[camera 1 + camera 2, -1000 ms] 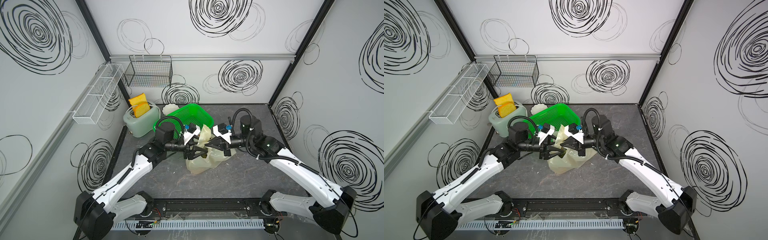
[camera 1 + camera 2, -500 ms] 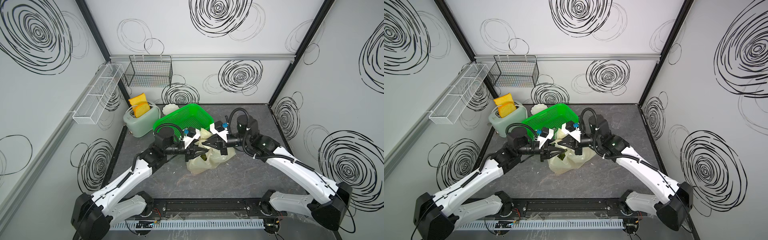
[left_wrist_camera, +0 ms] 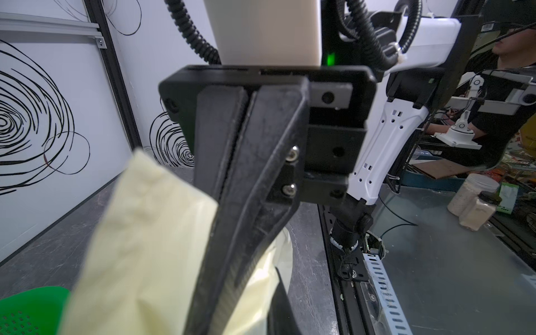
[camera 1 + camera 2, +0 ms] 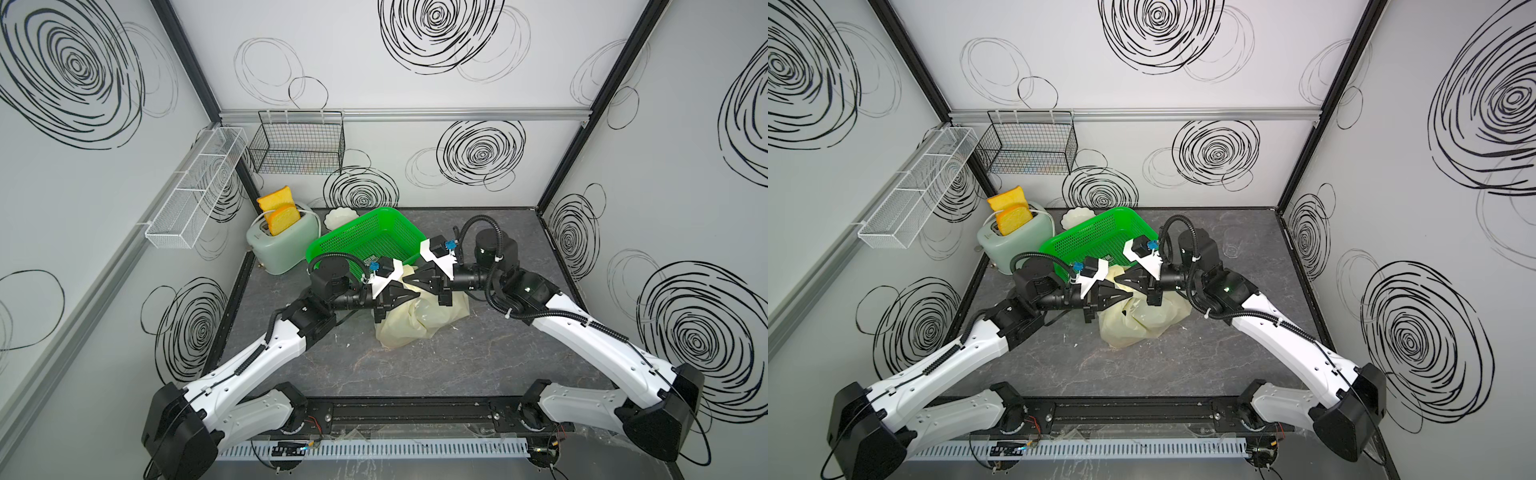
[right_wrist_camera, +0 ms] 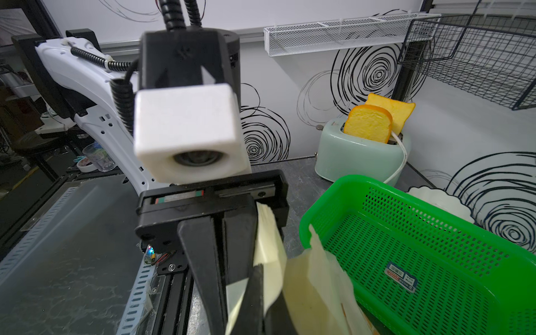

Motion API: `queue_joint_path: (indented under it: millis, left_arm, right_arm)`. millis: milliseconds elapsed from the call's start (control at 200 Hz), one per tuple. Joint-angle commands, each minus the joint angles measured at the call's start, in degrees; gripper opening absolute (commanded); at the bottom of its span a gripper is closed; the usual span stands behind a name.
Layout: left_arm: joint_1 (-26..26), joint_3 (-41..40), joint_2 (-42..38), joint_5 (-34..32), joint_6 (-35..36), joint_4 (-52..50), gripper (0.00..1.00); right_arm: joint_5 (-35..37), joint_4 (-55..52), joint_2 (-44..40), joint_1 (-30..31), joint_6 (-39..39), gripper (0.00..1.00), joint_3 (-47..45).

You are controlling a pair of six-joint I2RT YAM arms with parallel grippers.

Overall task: Place the pineapple into a plastic bag & tie a knot
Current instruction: Cross the plastic bag at the center of the board.

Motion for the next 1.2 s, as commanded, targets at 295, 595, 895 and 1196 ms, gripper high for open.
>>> queue_joint_path:
  millis: [295,595,895,1196]
  left_arm:
    - [-0.6,-4.1,-2.2,-3.6,9.7,6.7,0.0]
    - [-2.4,-5.4,-3.5,-2.7,25.3,2.9,0.0]
    - [-2.7,-4.7,-2.9,-2.7,26.2,1.7,0.0]
    - [-2.9,-4.5,-2.5,-3.1,25.3,1.8,0.0]
  right_arm:
    - [2.6,-11.1,-5.4,-1.6,5.2,0.66,5.6]
    - [10.0,-30.6,-0.7,-6.6,18.1,0.62,16.1]
    - [3.2,-33.1,5.8,-3.4,14.1,0.73,21.5]
    - [1.9,-32.1,8.4,-1.9,11.5,0.77,21.0]
